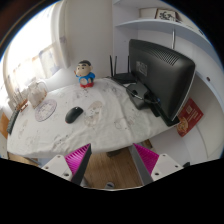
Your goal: Arrange mouse
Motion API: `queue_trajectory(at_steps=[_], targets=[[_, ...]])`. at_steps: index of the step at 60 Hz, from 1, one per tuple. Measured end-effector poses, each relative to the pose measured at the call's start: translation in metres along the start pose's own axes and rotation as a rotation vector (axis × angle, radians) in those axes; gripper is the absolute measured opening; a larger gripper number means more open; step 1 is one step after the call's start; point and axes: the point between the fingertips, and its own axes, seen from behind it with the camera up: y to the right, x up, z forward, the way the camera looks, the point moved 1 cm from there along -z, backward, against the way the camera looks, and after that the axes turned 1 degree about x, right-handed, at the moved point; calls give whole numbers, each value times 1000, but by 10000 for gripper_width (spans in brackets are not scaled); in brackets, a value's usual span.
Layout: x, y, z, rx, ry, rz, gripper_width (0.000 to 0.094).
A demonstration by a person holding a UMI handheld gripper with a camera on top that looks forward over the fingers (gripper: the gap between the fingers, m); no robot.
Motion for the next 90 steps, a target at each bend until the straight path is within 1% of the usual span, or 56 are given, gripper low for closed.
queue_trajectory(at_steps=[9, 28, 33, 40, 46, 56, 62, 75, 83, 90], targets=[[0, -27, 8, 27, 21, -35, 854], [-15, -119, 32, 160, 42, -114, 854], [-16, -145, 40, 188, 70, -141, 854], [-12, -178, 60, 240, 135, -151, 854], [-12, -191, 87, 264, 179, -174, 852], [-2, -209, 132, 221, 253, -199, 849], [5, -217, 156, 260, 290, -193, 853], [19, -230, 209, 236, 275, -189, 852], [35, -242, 233, 242, 267, -170, 851], [49, -248, 257, 214, 257, -175, 851]])
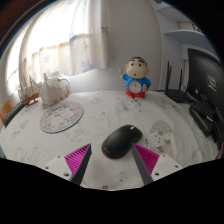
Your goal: Arrange mouse
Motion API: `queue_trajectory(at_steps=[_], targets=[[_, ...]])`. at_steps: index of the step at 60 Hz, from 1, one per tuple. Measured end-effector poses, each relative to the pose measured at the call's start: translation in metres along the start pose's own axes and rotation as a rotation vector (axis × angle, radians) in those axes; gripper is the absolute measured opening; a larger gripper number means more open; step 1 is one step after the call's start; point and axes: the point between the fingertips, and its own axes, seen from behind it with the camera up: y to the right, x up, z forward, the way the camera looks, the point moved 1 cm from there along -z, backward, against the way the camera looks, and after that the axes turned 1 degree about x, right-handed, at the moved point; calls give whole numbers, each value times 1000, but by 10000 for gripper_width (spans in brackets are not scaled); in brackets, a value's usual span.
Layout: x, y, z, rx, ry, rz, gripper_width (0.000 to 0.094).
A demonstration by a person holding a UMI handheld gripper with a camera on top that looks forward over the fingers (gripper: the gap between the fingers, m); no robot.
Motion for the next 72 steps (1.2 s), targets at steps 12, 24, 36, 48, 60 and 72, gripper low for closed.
queue_trajectory(at_steps=[12, 24, 36, 48, 60, 72], targets=[[19, 8, 43, -46, -16, 36, 859], [39, 8, 82, -48, -34, 42, 860], [47, 8, 96, -73, -36, 22, 785], [58, 5, 96, -84, -81, -12, 453], [163, -59, 77, -1, 46, -1, 450], [172, -171, 113, 123, 45, -4, 450]])
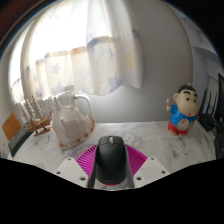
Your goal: Arrange mouse
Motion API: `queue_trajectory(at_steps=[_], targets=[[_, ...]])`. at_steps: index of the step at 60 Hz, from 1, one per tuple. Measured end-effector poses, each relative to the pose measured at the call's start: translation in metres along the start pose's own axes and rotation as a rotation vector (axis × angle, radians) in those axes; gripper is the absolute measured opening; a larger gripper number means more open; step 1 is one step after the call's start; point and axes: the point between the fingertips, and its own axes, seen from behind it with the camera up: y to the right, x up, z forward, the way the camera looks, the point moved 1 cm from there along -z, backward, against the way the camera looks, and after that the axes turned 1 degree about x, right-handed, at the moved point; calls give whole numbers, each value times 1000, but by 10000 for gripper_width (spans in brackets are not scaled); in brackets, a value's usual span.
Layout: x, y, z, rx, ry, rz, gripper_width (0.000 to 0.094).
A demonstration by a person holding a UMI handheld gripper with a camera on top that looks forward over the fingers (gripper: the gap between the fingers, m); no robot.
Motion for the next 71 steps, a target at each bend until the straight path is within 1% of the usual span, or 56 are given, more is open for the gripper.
queue_trajectory(at_steps=[8, 12, 15, 18, 19, 20, 22, 23, 25, 30, 35, 43, 49, 56, 60, 65, 71], targets=[[-56, -40, 36, 27, -90, -54, 450], [-73, -49, 45, 26, -118, -93, 451], [-83, -54, 48, 34, -141, -96, 488], [-86, -55, 47, 20, -164, -111, 532], [-85, -55, 46, 16, -170, -119, 570], [-84, -54, 44, 7, -176, -125, 636], [-81, -51, 37, -13, -190, -132, 825], [-78, -50, 33, -25, -194, -129, 868], [-71, -45, 21, -48, -196, -115, 828], [-53, -42, -24, -83, -216, -79, 863], [-40, -42, -83, -83, -253, -24, 860], [-36, -40, -180, -104, -319, 26, 858], [-33, -28, -228, -143, -324, 25, 860], [-30, -17, -253, -160, -304, -2, 857], [-27, -6, -260, -184, -282, -13, 856], [-29, 6, -266, -221, -277, -14, 856], [-29, 11, -270, -220, -265, -8, 857]])
